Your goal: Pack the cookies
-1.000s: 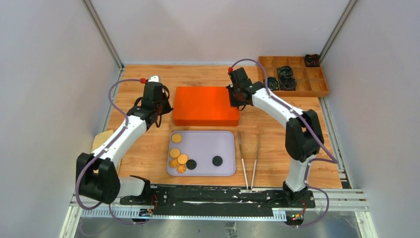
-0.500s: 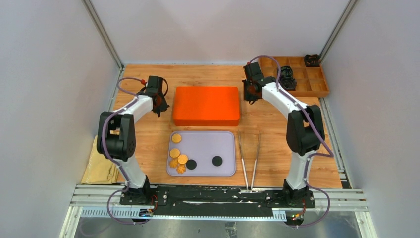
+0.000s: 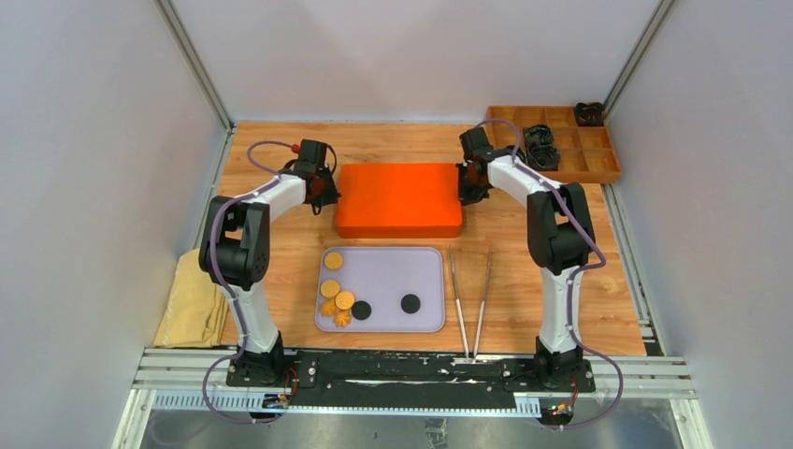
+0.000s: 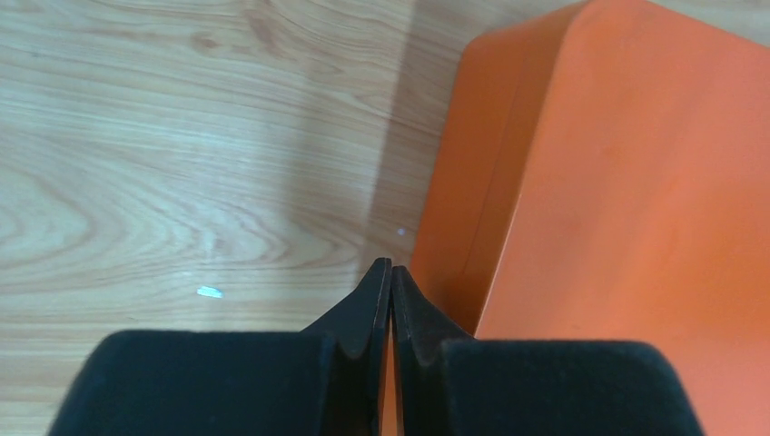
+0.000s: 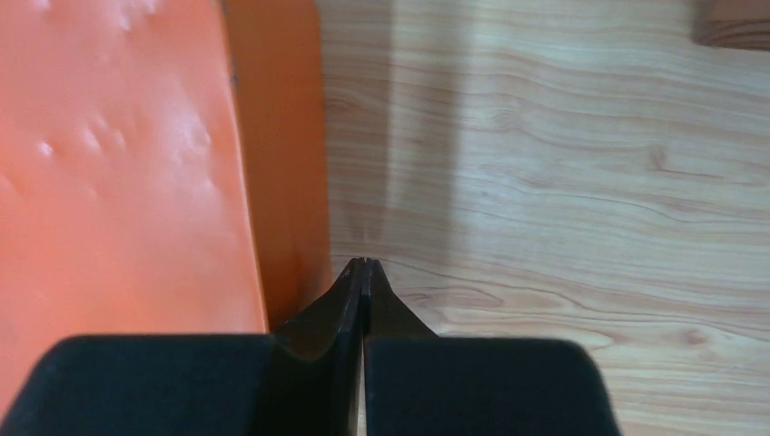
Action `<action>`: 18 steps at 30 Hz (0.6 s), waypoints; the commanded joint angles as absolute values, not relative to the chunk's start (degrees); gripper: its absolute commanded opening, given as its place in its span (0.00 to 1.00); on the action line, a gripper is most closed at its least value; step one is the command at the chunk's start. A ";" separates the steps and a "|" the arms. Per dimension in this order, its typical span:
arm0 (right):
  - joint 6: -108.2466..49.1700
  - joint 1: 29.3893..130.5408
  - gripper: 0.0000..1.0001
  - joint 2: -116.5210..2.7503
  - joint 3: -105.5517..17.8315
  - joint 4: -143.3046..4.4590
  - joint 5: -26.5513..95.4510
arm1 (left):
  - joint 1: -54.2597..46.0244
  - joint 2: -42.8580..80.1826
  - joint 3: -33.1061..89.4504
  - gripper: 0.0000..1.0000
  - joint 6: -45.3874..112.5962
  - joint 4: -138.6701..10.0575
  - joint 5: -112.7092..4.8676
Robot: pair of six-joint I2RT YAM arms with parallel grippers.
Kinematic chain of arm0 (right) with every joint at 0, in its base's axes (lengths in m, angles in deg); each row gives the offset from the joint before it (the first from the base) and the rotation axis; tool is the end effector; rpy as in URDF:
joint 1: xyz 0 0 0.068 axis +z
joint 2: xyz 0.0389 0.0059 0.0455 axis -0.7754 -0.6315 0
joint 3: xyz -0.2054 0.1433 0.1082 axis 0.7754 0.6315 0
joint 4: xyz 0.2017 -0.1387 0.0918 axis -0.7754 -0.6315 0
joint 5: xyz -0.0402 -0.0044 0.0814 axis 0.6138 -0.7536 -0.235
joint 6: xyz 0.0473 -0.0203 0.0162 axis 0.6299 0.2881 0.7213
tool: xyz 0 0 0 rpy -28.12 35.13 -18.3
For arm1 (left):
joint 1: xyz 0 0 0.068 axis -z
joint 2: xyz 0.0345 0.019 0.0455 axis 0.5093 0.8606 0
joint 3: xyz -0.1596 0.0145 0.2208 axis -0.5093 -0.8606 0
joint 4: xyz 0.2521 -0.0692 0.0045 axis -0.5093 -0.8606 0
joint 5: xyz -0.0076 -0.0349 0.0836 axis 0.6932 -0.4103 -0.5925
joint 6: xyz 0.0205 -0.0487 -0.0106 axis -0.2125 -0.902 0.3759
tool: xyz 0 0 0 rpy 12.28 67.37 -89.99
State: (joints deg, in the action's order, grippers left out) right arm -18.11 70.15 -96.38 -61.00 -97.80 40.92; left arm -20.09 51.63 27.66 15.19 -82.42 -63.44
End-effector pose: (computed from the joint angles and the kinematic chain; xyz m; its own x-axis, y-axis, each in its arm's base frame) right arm 0.4329 0.1524 0.1880 -0.8565 0.0315 -0.5151 -0.0769 0.9792 0.1878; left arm 0.3953 -0.0726 0.1785 -0.7623 -0.3667 -0.5333 -0.2443 0.9261 -0.2877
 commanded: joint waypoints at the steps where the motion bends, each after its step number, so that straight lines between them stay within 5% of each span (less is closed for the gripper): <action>1: -17.98 70.26 0.00 -93.75 -58.61 -98.25 37.89 | -14.38 51.97 28.71 0.09 14.75 -80.46 -59.45; 18: -18.88 69.92 0.00 -90.77 -59.66 -99.93 48.18 | -12.60 51.88 34.31 0.09 16.69 -86.81 -69.44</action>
